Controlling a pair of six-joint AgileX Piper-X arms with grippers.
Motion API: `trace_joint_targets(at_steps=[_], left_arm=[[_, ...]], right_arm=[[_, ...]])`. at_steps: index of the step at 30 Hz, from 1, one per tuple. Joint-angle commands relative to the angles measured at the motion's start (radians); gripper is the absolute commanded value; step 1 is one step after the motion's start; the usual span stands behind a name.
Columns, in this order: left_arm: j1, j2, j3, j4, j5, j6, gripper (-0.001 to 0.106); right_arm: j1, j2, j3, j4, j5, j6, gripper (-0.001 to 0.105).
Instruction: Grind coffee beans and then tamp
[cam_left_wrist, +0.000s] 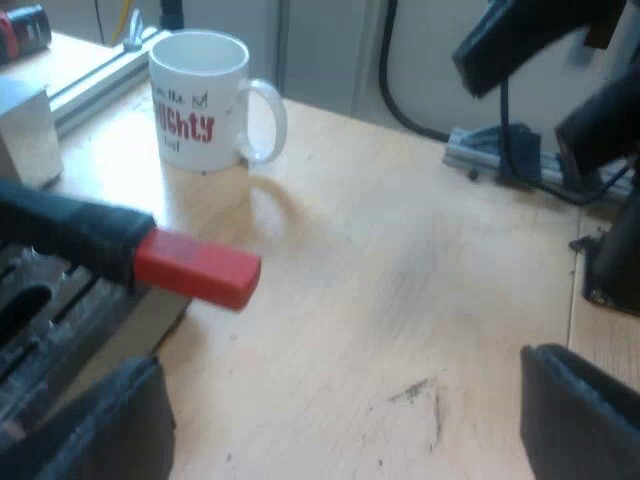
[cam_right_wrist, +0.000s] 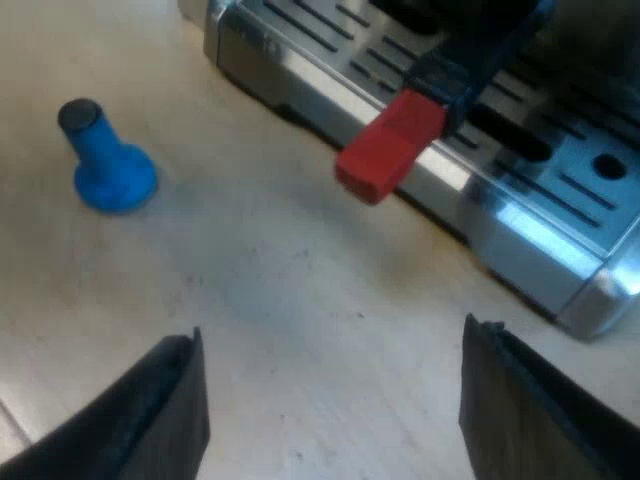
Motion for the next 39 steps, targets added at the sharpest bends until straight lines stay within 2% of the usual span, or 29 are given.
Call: trace_joint_targets(at_steps=[1,4,8,10,13,15,18,23,25,27,31,34,39], left_arm=[[-0.003,0.0,0.026,-0.038,0.003,-0.016,0.074],[-0.003,0.0,0.047,-0.043,0.003,-0.016,0.074],[-0.003,0.0,0.057,-0.043,0.003,-0.016,0.074],[-0.003,0.0,0.057,-0.045,0.003,-0.012,0.074],[-0.003,0.0,0.057,-0.045,0.003,-0.006,0.074],[-0.003,0.0,0.057,-0.045,0.003,0.006,0.074],[-0.003,0.0,0.057,-0.045,0.003,0.02,0.074],[-0.003,0.0,0.057,-0.045,0.003,0.029,0.074],[-0.003,0.0,0.057,-0.045,0.003,0.037,0.074],[-0.003,0.0,0.057,-0.045,0.003,0.052,0.074],[-0.003,0.0,0.057,-0.041,0.0,0.052,0.074],[0.001,0.0,0.057,-0.035,-0.032,0.052,0.071],[0.001,0.0,0.057,0.002,-0.048,0.06,0.071]], right_arm=[[0.081,0.02,0.07,-0.144,0.139,0.045,0.057],[0.142,0.05,0.125,-0.248,0.246,0.071,0.057],[0.192,0.088,0.164,-0.329,0.319,0.112,0.056],[0.221,0.138,0.186,-0.38,0.39,0.165,0.049],[0.231,0.197,0.201,-0.432,0.417,0.234,0.043],[0.23,0.229,0.213,-0.475,0.423,0.251,0.042],[0.23,0.295,0.226,-0.567,0.445,0.255,0.041],[0.23,0.392,0.226,-0.676,0.486,0.263,0.024],[0.23,0.452,0.226,-0.741,0.488,0.277,0.012],[0.23,0.48,0.226,-0.772,0.52,0.277,0.009],[0.23,0.538,0.226,-0.843,0.592,0.277,0.008],[0.23,0.562,0.226,-0.848,0.616,0.299,0.008],[0.23,0.573,0.226,-0.848,0.643,0.315,0.008]])
